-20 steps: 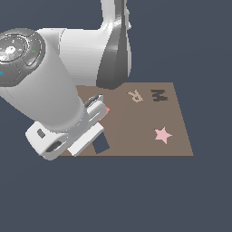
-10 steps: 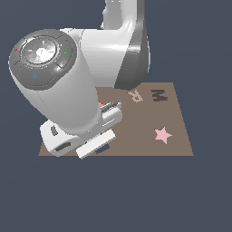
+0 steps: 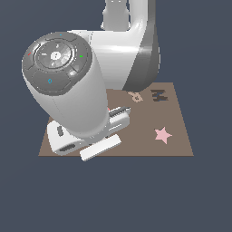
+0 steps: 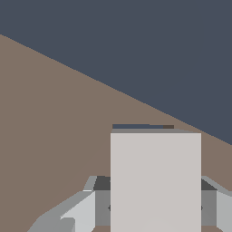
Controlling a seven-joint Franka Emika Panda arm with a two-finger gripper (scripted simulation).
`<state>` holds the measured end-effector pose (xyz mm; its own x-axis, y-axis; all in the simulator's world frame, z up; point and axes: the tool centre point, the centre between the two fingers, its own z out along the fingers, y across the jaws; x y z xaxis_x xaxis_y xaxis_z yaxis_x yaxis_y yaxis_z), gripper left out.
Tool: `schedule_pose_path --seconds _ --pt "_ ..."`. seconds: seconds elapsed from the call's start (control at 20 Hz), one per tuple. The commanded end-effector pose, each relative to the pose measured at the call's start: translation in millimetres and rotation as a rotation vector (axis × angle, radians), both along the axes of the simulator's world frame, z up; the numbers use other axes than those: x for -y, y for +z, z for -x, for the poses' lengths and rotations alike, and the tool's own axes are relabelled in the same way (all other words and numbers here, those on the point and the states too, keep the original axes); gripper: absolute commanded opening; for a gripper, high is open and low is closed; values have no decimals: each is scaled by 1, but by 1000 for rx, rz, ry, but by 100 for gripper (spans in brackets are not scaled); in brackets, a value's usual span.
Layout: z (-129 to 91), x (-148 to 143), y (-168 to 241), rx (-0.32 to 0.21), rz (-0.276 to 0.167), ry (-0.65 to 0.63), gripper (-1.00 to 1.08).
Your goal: Insert a designated object into the corresponding slot on a board.
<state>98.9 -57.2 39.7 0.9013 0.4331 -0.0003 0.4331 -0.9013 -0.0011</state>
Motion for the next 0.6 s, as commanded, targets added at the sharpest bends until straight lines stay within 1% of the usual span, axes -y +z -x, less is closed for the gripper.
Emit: schedule_pose_path --seconds 0.0,0.4,0.55 --pt "-1 -1 1 1 0 -14 -100" --pt "-1 -1 0 0 0 -14 -100" --pt "-2 -1 -8 0 0 -14 -100"
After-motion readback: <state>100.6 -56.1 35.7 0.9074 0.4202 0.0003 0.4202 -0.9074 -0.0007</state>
